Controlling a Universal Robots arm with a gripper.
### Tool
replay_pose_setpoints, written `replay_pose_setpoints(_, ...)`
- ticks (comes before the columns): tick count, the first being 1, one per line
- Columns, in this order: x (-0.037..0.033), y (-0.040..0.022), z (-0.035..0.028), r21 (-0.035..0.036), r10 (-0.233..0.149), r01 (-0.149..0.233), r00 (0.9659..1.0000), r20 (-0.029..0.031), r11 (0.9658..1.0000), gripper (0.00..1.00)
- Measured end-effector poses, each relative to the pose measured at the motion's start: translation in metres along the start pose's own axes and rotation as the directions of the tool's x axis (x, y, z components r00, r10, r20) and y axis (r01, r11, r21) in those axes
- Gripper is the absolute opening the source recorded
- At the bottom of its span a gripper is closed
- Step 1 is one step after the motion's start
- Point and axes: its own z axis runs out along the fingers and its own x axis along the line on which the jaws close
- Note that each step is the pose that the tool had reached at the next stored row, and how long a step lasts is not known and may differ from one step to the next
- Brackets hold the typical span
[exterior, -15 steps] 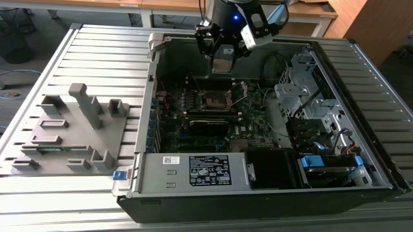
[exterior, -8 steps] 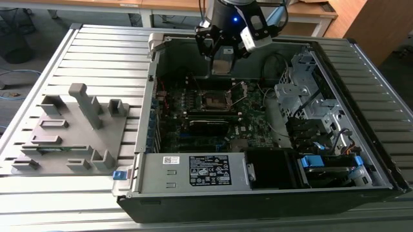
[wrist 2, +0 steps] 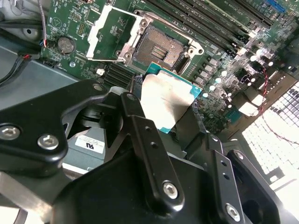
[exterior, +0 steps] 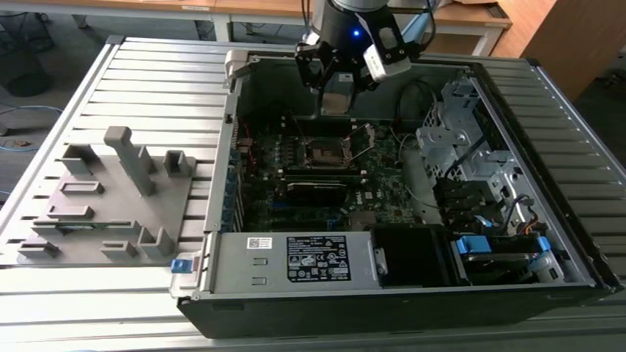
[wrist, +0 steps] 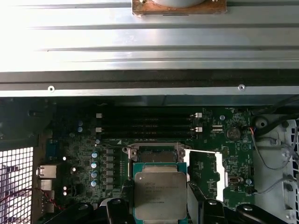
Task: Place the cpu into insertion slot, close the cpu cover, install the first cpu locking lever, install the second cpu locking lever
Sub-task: 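Place the cpu into insertion slot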
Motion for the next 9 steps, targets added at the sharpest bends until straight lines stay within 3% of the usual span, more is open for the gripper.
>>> replay_pose_setpoints(1, 0.0000, 0.0000, 0.0000, 0.0001, 0.000, 0.000, 1.0000, -0.0001, 1.0000, 0.54)
replay_pose_setpoints(3, -0.0002, -0.0011, 0.0117, -0.0002, 0.000, 0.000, 1.0000, 0.0001, 1.0000, 0.54)
replay_pose_setpoints(9, -0.0002, -0.0011, 0.0119, -0.0001, 0.000, 0.000, 1.0000, 0.0000, 1.0000, 0.54)
